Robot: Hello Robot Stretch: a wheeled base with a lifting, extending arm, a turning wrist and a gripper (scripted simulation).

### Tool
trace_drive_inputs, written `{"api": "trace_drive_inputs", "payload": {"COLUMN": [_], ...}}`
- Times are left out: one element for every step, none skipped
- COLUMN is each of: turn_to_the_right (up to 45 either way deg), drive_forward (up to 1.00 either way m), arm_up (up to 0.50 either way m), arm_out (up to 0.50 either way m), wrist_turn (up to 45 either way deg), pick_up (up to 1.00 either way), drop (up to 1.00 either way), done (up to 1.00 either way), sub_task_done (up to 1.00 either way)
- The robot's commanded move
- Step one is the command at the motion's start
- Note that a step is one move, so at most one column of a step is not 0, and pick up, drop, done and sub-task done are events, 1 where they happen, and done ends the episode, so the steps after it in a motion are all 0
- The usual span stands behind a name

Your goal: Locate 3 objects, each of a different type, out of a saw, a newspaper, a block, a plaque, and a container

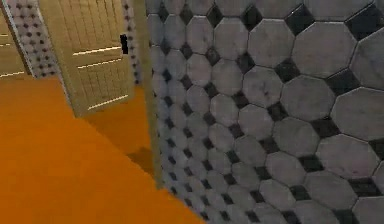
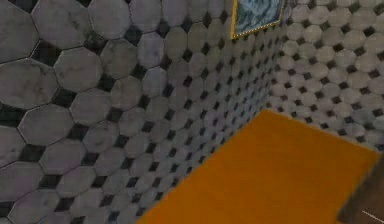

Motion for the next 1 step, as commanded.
{"api": "trace_drive_inputs", "payload": {"turn_to_the_right": [0.0], "drive_forward": [0.45], "arm_up": [0.0], "arm_out": [0.0], "wrist_turn": [0.0], "pick_up": [0.0], "drop": [0.0], "done": [0.0], "sub_task_done": [0.0]}}
